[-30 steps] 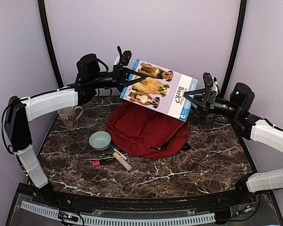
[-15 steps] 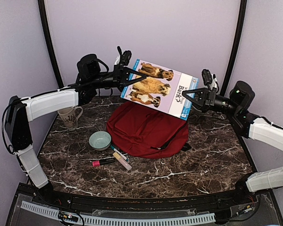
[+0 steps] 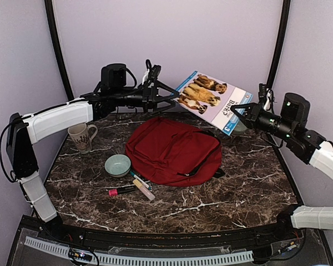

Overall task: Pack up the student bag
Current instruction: Pass from the left arm to the right, then open the largest pocket of the student bag.

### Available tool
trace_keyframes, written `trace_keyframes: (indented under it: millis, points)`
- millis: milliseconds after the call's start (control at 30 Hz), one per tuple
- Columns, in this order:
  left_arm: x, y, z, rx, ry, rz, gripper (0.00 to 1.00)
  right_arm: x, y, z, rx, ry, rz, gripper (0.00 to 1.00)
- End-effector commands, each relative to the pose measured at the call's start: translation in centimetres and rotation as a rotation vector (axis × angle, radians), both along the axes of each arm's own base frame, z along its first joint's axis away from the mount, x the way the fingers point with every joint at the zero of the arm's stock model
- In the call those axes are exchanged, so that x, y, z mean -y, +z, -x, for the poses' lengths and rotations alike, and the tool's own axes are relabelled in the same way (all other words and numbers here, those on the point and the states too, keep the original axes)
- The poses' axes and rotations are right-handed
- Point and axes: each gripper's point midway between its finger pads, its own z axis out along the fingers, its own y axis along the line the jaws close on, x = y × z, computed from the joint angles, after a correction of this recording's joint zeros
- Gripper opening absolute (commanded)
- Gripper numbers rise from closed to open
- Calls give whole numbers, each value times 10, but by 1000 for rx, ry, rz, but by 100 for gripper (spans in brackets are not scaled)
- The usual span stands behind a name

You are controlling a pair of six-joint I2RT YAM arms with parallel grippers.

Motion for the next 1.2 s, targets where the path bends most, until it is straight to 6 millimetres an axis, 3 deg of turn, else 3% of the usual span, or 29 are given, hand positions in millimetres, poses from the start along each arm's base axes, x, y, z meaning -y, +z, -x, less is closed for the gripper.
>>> trace_keyframes:
  millis: [0,167,367,533,700,833,933,1167]
  points:
    - [-8,1,-2,107,85,-125,90,65,19,-23,56,-361,100,0]
    - [-1,-22,-22,162,187,-327,90,91,14,-26,37,-460,231,0]
    - [33,-80,-24,114,125,-534,81,136,3,-20,-38,-651,300,0]
    - [49,-140,-20,98,109,-700,77,156,-7,-11,-86,-723,347,0]
    - [71,-164,0,130,67,-751,76,163,-24,-3,-132,-738,391,0]
    - [90,-172,13,124,35,-753,67,162,-38,-3,-162,-723,403,0]
    - [101,-190,21,120,14,-786,65,158,-43,-5,-176,-701,403,0]
    - [120,-213,26,152,47,-849,59,154,-49,-8,-180,-667,436,0]
